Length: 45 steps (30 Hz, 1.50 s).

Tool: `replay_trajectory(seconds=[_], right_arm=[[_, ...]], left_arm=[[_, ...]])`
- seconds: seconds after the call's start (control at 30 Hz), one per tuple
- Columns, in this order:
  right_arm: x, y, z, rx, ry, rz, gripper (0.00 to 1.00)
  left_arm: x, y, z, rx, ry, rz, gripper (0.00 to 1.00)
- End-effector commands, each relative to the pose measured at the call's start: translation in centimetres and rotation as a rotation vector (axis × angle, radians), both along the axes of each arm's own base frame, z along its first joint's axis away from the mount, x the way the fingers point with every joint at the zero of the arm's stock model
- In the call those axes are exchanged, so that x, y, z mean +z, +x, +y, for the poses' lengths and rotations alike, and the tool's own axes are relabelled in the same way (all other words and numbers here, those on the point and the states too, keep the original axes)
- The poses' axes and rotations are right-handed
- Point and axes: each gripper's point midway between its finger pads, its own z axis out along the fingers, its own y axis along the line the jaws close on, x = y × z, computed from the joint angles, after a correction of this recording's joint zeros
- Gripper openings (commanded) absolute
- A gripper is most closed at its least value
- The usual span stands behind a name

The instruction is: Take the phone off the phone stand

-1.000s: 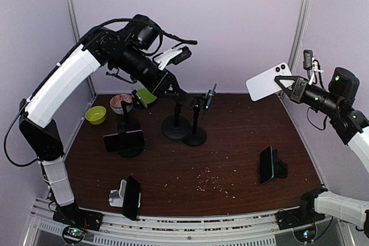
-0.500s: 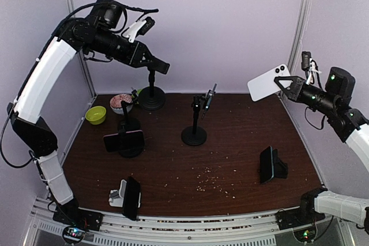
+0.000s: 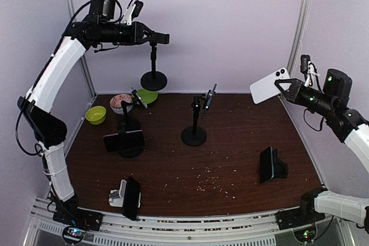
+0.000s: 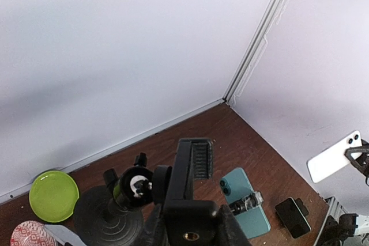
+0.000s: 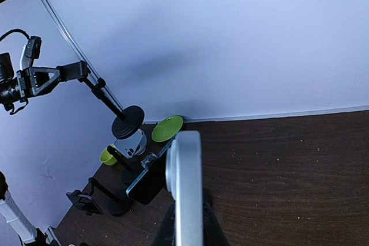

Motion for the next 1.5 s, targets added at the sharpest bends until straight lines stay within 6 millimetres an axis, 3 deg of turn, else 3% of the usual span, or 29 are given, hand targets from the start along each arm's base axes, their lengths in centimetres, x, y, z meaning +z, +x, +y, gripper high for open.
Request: replay_trajectory(seconds=[0.0, 0.33, 0.6, 0.87, 1.03, 1.2, 1.47], right_arm=[[0.7, 0.3, -0.7, -0.04, -0.004, -0.043, 0.0], [-1.5, 1.9, -1.0, -0.081, 0.001, 0.028, 0.0], [-2.7, 2.3, -1.1, -0.096, 0.025, 0.068, 0.0], [-3.7, 2.1, -1.1, -0.095, 0.039, 0.1, 0.0], [-4.1, 1.8, -1.1, -0.092, 0.046, 0.11, 0.0], [-4.6, 1.4, -1.1, -0.089, 0.047, 0.125, 0.0], [-4.6, 0.9, -1.2, -0.09, 0.05, 0.135, 0.0]], left_arm=[[6.6, 1.8, -0.7, -0.012, -0.16, -0.238, 0.0], [0.4, 7.7, -2.8, 0.019, -0.15, -0.172, 0.0], [-4.9, 10.0, -5.5, -0.047, -0.203, -0.043, 0.0], [-10.2, 11.0, -7.2, -0.087, -0.224, 0.078, 0.0], [-14.7, 10.3, -8.3, -0.12, -0.18, 0.14, 0.0], [-17.8, 9.8, -8.4, -0.121, -0.146, 0.177, 0.0], [-18.2, 8.9, -7.6, -0.094, -0.08, 0.168, 0.36]])
